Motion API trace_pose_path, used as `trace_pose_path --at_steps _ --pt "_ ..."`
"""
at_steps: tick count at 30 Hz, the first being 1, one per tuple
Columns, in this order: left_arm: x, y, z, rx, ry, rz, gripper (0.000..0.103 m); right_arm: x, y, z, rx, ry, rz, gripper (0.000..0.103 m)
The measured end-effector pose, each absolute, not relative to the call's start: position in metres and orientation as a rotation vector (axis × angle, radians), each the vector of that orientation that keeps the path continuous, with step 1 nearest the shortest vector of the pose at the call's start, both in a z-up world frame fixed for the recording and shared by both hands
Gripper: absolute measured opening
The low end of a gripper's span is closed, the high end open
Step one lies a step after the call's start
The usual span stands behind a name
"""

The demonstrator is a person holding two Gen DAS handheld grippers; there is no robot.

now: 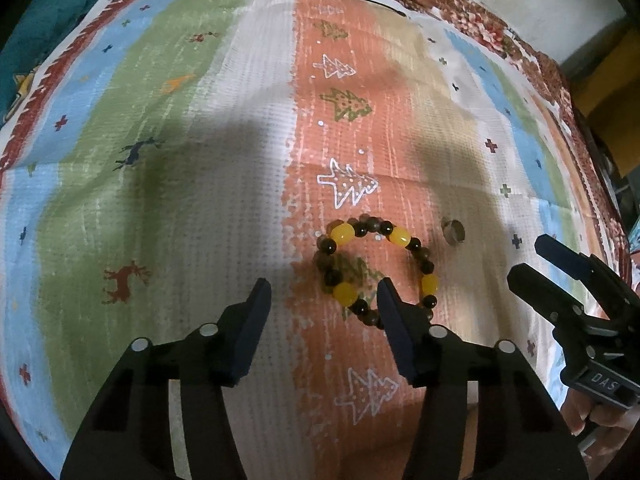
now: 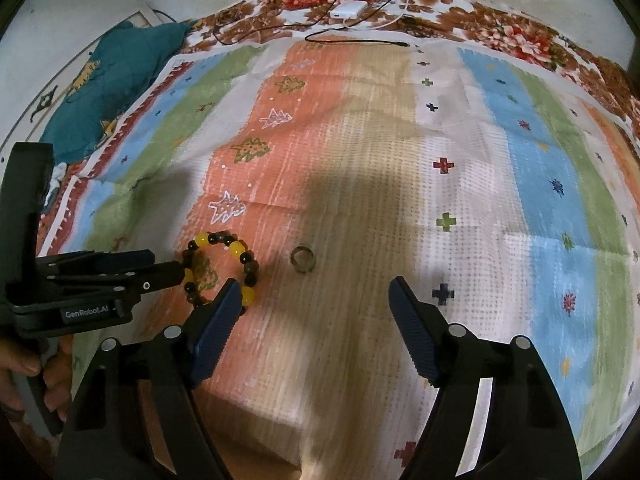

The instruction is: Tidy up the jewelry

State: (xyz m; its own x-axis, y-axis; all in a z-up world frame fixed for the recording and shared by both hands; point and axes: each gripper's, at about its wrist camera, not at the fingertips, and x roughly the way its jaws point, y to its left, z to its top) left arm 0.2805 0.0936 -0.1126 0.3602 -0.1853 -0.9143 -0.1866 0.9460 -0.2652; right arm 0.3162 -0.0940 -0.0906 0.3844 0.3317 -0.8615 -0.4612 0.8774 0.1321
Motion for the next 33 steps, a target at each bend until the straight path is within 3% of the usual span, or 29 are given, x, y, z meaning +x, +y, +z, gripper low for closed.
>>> trace_pose_path --at_steps 11,17,21,24,27,30,33 --pt "0.286 0.091 -0.121 -0.327 1.220 0.004 0.040 0.330 -0.078 -0.106 -0.175 1.095 0.523 0.066" --pt "0.286 0.092 -0.123 -0.314 1.217 -0.001 0.038 0.339 -0.072 -0.115 -0.181 1.120 0.521 0.062" --pt "0.287 0.089 -0.124 -0.311 1.222 -0.021 0.030 0.344 -0.069 -0.121 -0.179 1.143 0.523 0.059" --pt "0.286 0.085 -0.126 -0.299 1.221 -0.027 0.028 0.347 -0.068 -0.124 -0.182 1.151 0.518 0.055" --pt "0.285 0.083 -0.126 -0.278 1.221 -0.030 0.027 0.349 -0.064 -0.129 -0.192 1.168 0.516 0.044" --pt "0.285 0.083 -0.128 -0.281 1.232 -0.043 0.018 0.350 -0.062 -0.131 -0.202 1.173 0.515 0.038" --pt "0.285 0.080 -0.129 -0.257 1.230 -0.045 0.018 0.351 -0.062 -0.133 -0.206 1.183 0.513 0.031"
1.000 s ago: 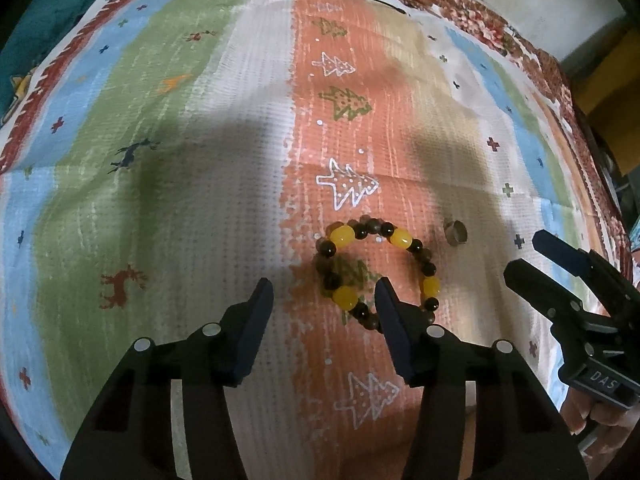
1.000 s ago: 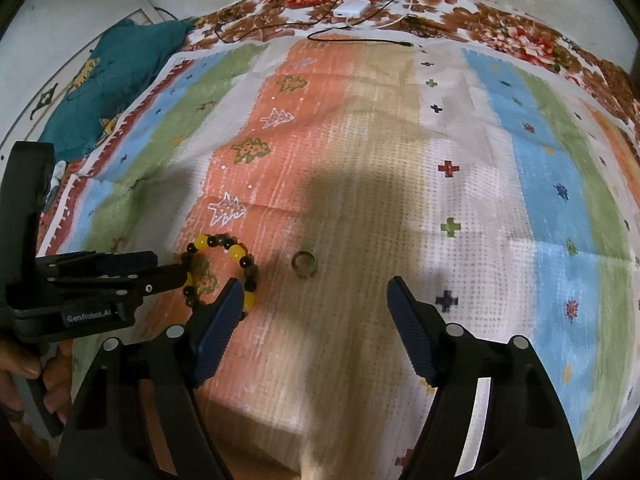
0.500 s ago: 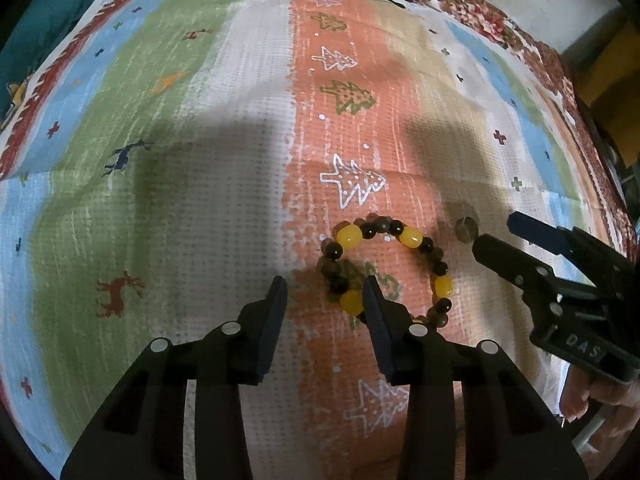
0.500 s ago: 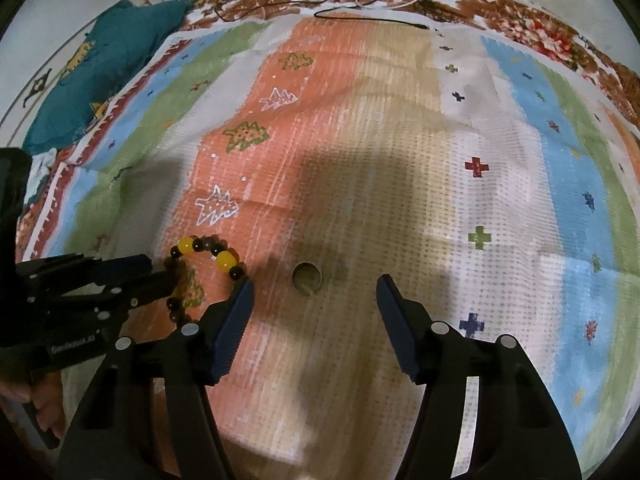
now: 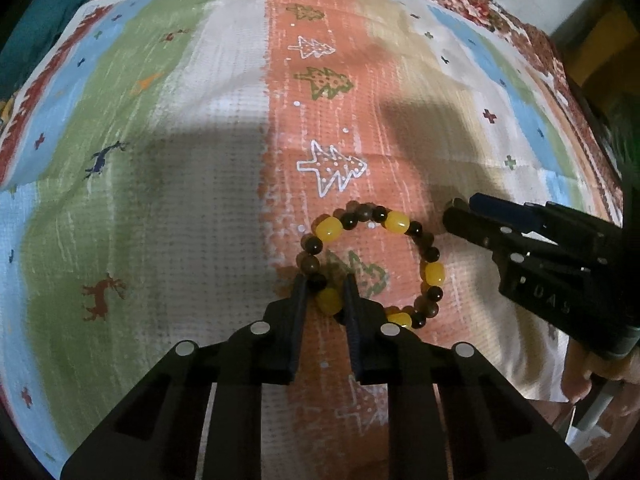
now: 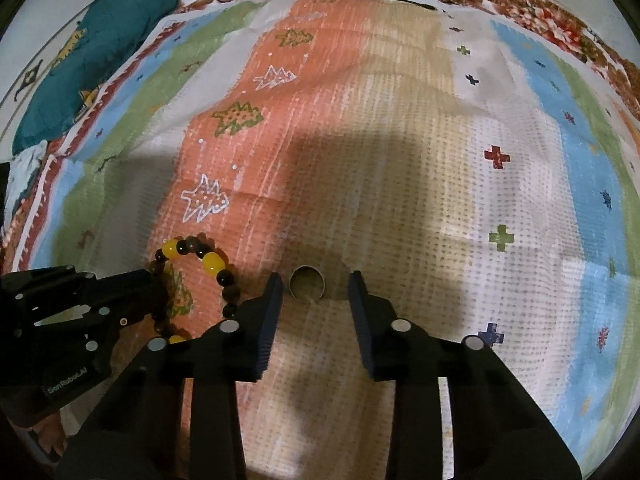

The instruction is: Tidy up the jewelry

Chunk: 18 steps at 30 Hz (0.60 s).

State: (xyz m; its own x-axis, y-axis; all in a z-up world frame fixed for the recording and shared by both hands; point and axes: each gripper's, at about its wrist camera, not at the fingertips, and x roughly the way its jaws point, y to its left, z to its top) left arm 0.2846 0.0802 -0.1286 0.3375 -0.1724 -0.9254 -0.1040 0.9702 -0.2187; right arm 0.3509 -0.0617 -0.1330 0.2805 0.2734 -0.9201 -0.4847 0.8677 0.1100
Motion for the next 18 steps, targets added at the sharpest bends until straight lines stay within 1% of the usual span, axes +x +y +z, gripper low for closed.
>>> trace_pose_path --at_steps 4,10,18 --pt "0.285 0.082 -0.129 -0.264 1.233 -0.044 0.015 0.351 -0.064 -0.135 -0.208 1.189 0.512 0.019" --pt "0.284 0.084 -0.125 -0.280 1.239 -0.036 0.012 0.349 -0.065 -0.135 -0.214 1.180 0.520 0.019" --pt "0.281 0.088 -0.105 -0.322 1.202 -0.061 0.011 0.342 -0.072 -0.124 -0.198 1.168 0.503 0.019"
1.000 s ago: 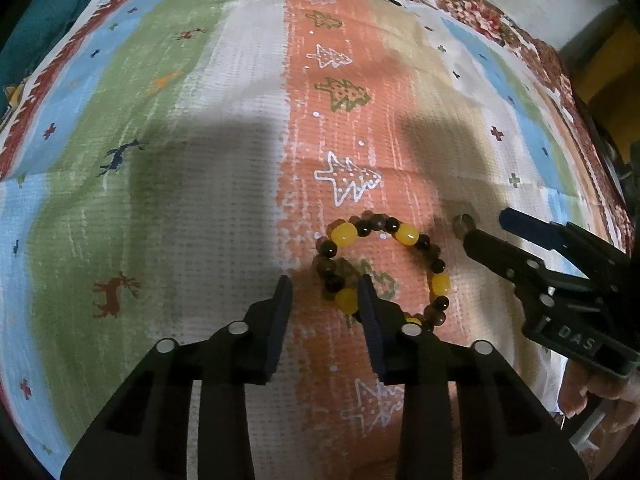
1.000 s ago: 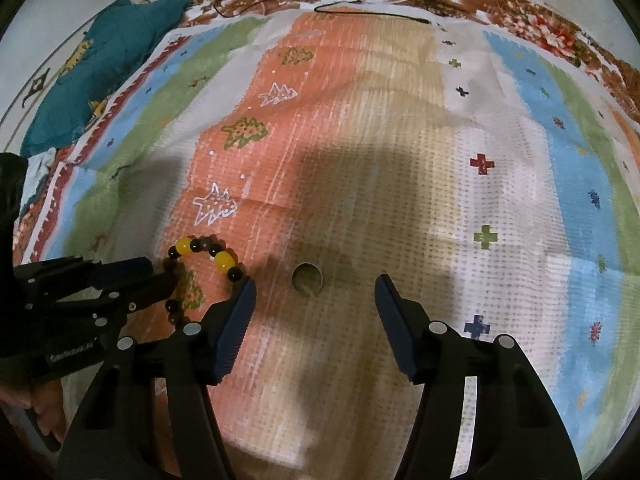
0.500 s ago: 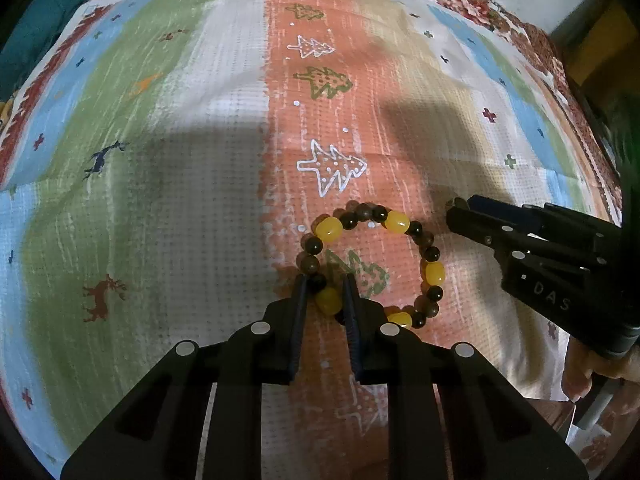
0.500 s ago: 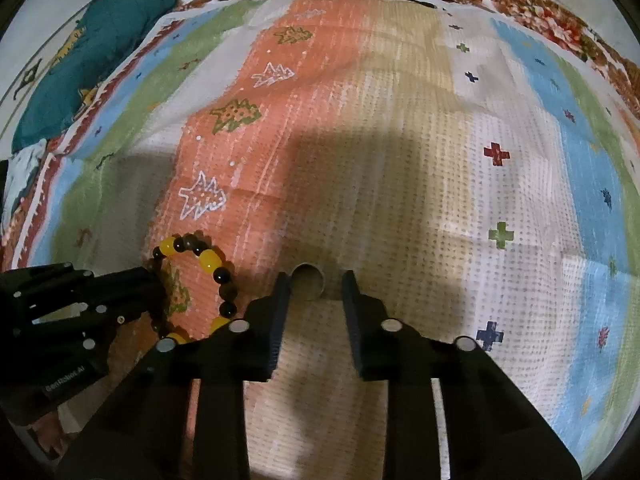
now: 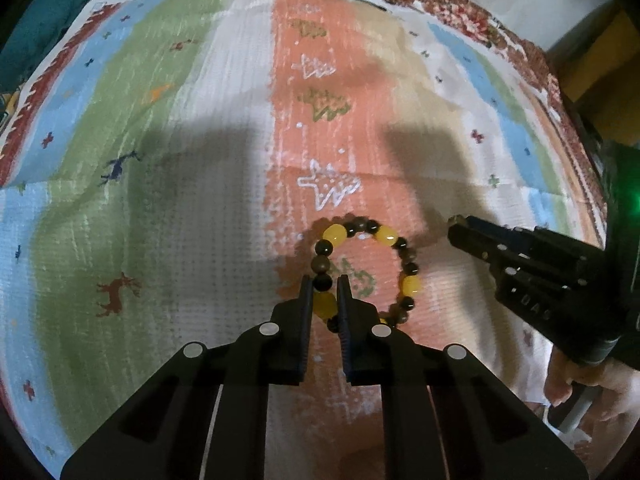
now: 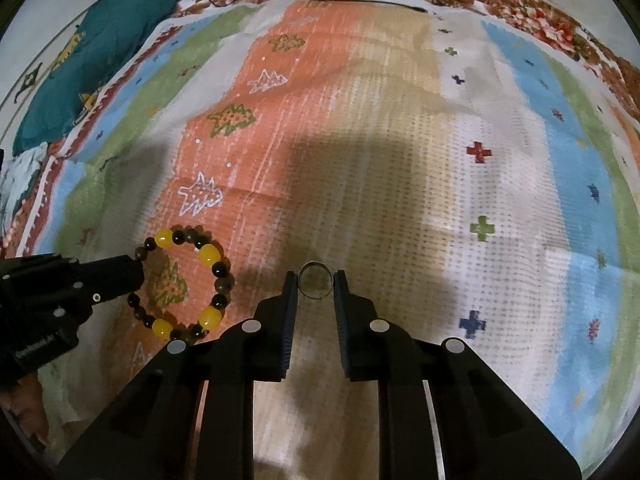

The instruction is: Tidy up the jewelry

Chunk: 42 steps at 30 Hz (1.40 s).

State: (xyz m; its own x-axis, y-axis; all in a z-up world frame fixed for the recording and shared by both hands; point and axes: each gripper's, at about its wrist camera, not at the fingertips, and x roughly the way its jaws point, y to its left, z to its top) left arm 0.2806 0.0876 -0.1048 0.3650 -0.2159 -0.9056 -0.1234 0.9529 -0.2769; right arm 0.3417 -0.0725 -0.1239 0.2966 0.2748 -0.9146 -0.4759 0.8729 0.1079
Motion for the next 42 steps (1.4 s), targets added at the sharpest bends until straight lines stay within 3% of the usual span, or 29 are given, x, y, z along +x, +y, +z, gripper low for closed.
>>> trace_pose_path --at_steps 42 --pt "0.225 0.045 -0.023 -0.325 1.031 -0.142 0.011 0.239 -0.109 -0.044 -0.180 1.017 0.511 0.019"
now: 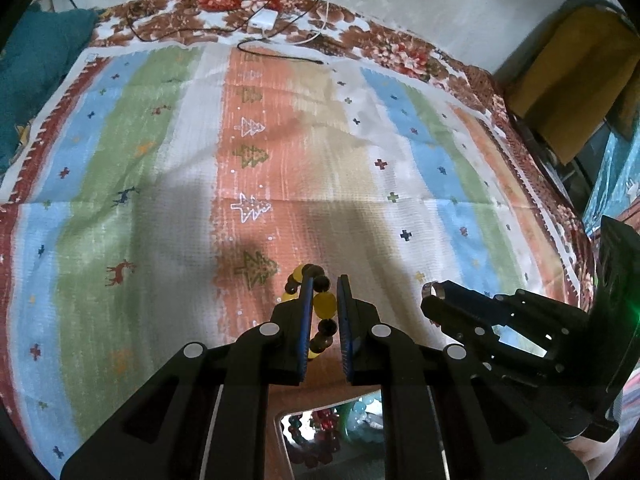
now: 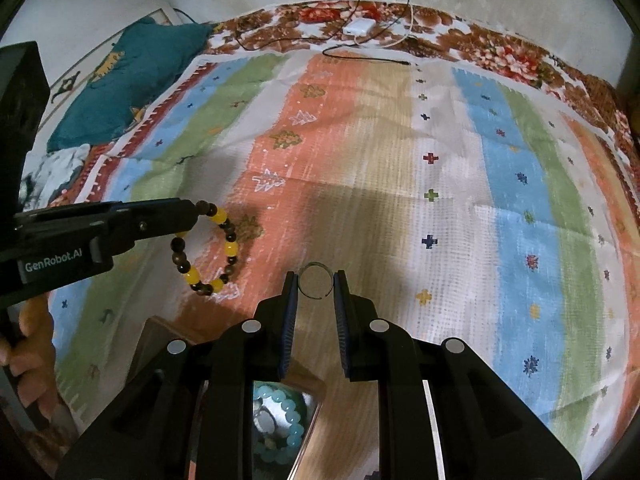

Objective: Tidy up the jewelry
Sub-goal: 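Carry the ring and yellow-black bracelet into the silver tin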

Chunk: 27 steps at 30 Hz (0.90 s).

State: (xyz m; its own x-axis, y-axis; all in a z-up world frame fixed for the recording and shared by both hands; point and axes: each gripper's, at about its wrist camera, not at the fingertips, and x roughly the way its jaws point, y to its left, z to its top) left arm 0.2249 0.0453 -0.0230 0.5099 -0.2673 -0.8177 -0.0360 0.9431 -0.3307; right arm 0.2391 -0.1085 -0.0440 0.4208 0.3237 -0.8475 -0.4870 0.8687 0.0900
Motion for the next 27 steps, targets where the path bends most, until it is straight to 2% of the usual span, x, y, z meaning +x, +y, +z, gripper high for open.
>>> trace_pose_path --at_steps 27 --pt "0.164 0.031 0.016 -0.317 0.913 -0.204 0.011 0.195 -0.121 -0.024 -0.164 0.969 0.545 0.019"
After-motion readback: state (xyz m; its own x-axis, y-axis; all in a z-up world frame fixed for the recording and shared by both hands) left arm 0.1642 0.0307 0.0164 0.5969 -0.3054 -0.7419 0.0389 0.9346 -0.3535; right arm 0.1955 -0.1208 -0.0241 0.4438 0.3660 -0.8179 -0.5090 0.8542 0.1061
